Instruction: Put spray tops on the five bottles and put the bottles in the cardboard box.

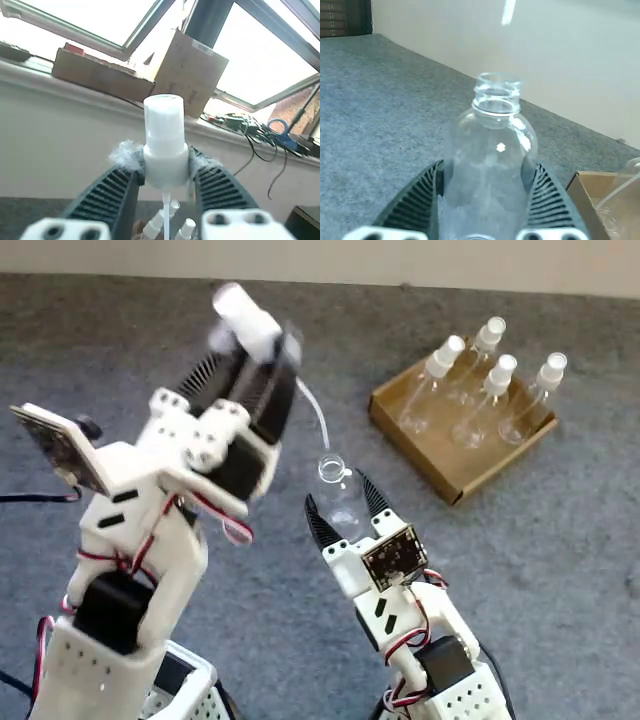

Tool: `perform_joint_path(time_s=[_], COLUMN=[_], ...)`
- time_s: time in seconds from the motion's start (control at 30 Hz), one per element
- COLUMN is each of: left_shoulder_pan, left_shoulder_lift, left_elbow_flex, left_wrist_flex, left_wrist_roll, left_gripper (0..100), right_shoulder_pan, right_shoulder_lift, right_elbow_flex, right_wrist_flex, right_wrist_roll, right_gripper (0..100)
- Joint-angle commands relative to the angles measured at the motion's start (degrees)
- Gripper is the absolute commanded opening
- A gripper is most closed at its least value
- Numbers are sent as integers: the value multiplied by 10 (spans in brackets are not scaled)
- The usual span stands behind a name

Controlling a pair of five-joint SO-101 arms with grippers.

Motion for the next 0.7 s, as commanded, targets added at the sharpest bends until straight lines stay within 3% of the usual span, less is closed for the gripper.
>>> perform_joint_path(time_s=[0.0,0.27,0.47,0.67], left_shoulder_pan=[31,30,30,30], left_shoulder_lift=[-29,-33,-33,-33], left_elbow_flex=[-1,53,63,65], left_wrist_flex=[36,35,-60,-82], left_wrist_roll=[3,-11,-57,-61], left_gripper=[45,45,45,45], right_shoulder_pan=[-6,-4,-4,-4], right_shoulder_lift=[-7,-7,-7,-7], right_elbow_flex=[92,92,92,92], right_wrist_flex=[2,2,2,2], right_wrist_roll=[-4,-4,-4,-4], right_gripper=[67,67,67,67])
